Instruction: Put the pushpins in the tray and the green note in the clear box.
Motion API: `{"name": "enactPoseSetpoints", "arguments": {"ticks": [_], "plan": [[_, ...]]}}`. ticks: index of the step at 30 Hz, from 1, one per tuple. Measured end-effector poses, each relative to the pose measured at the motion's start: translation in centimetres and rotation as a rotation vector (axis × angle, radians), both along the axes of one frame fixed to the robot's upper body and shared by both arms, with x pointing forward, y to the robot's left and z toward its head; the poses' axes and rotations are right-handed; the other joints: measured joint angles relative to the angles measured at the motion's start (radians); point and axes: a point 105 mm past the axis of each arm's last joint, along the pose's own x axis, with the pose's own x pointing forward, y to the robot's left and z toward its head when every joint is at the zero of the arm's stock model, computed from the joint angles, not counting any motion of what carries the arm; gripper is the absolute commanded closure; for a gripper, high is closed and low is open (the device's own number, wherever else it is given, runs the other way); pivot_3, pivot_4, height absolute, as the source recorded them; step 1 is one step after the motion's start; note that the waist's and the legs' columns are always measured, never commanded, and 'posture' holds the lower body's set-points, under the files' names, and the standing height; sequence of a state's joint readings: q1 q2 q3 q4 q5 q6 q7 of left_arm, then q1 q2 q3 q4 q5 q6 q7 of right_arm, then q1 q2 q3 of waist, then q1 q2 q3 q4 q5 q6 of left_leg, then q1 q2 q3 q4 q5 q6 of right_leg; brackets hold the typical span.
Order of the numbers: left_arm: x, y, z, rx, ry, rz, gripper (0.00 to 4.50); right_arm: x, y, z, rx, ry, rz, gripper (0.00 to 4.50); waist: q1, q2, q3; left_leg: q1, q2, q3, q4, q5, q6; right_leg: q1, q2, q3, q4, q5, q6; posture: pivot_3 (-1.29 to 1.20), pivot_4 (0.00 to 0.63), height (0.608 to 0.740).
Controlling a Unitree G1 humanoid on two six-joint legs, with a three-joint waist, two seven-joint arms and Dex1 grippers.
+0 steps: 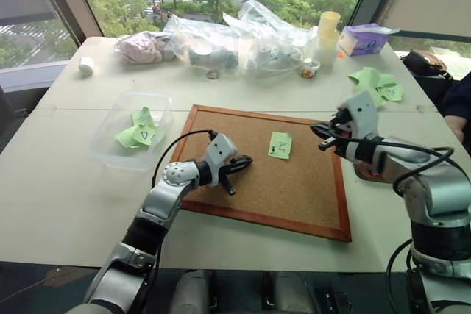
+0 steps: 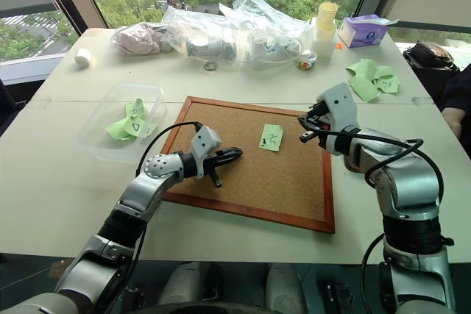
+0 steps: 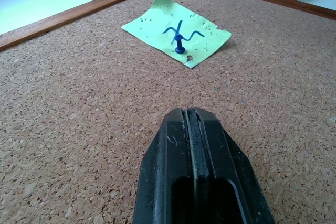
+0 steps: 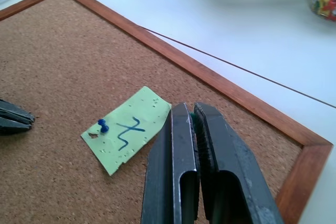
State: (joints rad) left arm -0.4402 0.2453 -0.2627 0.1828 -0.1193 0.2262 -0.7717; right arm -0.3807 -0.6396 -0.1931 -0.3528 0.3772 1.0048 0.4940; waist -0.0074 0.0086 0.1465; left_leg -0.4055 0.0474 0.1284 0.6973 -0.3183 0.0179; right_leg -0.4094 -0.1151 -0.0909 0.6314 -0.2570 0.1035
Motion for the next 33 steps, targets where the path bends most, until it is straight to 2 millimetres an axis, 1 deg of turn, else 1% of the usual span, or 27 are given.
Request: {"name": "enactPoseSetpoints", "arguments": {"ticks": [1, 4, 7, 9, 11, 16, 19, 31, 33], "plan": [[0.0, -0.1, 0.0, -0.001, 0.000, -0.003, 4.50, -0.2, -0.9, -0.2, -0.003, 0.005, -0.030, 4.40, 0.002, 0.000, 0.000, 0.000, 0.000, 0.000, 0.000, 0.000, 0.000, 0.000, 0.000, 0.000, 0.000, 0.000, 0.000, 0.00, 0.150, 0.740], [0.0, 0.0, 0.0, 0.000, 0.001, -0.008, 4.50, -1.6, -5.3, -1.3, -0.020, 0.044, -0.198, 4.40, 0.002, 0.000, 0.000, 0.000, 0.000, 0.000, 0.000, 0.000, 0.000, 0.000, -0.001, 0.000, 0.000, 0.000, 0.000, 0.00, 0.150, 0.740], [0.1, 0.1, -0.1, 0.002, -0.002, -0.008, 4.50, -3.1, -8.7, -2.5, -0.056, 0.081, -0.325, 4.40, -0.001, 0.000, 0.000, 0.001, 0.000, 0.000, 0.000, -0.001, 0.001, 0.001, 0.000, 0.000, 0.000, 0.000, 0.000, 0.00, 0.150, 0.740], [0.1, 0.2, -0.2, 0.005, 0.003, -0.007, 4.50, -3.6, -9.4, -3.1, -0.061, 0.106, -0.351, 4.40, -0.003, 0.001, 0.000, 0.002, 0.000, 0.000, 0.000, -0.001, 0.002, 0.002, 0.000, 0.000, 0.000, 0.000, 0.000, 0.00, 0.150, 0.740], [0.2, 0.2, -0.2, 0.006, 0.003, -0.011, 4.50, -3.7, -9.7, -3.7, -0.061, 0.124, -0.366, 4.40, -0.003, 0.001, -0.001, 0.003, 0.000, 0.000, 0.000, -0.001, 0.002, 0.002, 0.000, 0.000, 0.000, 0.000, 0.000, 0.00, 0.150, 0.740], [0.3, -0.2, 0.0, 0.001, -0.001, -0.026, 4.50, -3.1, -10.1, -4.4, -0.032, 0.120, -0.392, 4.40, 0.001, 0.001, -0.001, 0.002, 0.000, 0.000, 0.000, -0.002, 0.003, 0.003, -0.001, 0.000, 0.000, 0.000, 0.000, 0.00, 0.150, 0.740], [0.4, -0.2, -0.1, -0.001, -0.003, -0.027, 4.50, -2.9, -10.3, -5.5, -0.025, 0.142, -0.416, 4.40, 0.002, 0.001, -0.001, 0.002, 0.000, 0.000, 0.000, -0.002, 0.003, 0.003, -0.001, 0.000, 0.000, 0.000, 0.000, 0.00, 0.150, 0.740], [0.4, -0.2, 0.0, -0.001, -0.004, -0.026, 4.50, -2.5, -9.9, -5.7, -0.029, 0.129, -0.398, 4.40, 0.001, 0.001, -0.001, 0.003, 0.000, 0.000, 0.000, -0.002, 0.003, 0.003, -0.001, 0.000, 0.000, 0.000, 0.000, 0.00, 0.150, 0.740], [0.4, -0.2, 0.0, -0.001, -0.005, -0.025, 4.50, -2.5, -9.9, -5.7, -0.027, 0.127, -0.395, 3.88, 0.001, 0.001, -0.001, 0.003, 0.000, 0.000, 0.000, -0.002, 0.003, 0.003, -0.001, 0.000, 0.000, 0.000, 0.000, 0.00, 0.150, 0.740]]}}
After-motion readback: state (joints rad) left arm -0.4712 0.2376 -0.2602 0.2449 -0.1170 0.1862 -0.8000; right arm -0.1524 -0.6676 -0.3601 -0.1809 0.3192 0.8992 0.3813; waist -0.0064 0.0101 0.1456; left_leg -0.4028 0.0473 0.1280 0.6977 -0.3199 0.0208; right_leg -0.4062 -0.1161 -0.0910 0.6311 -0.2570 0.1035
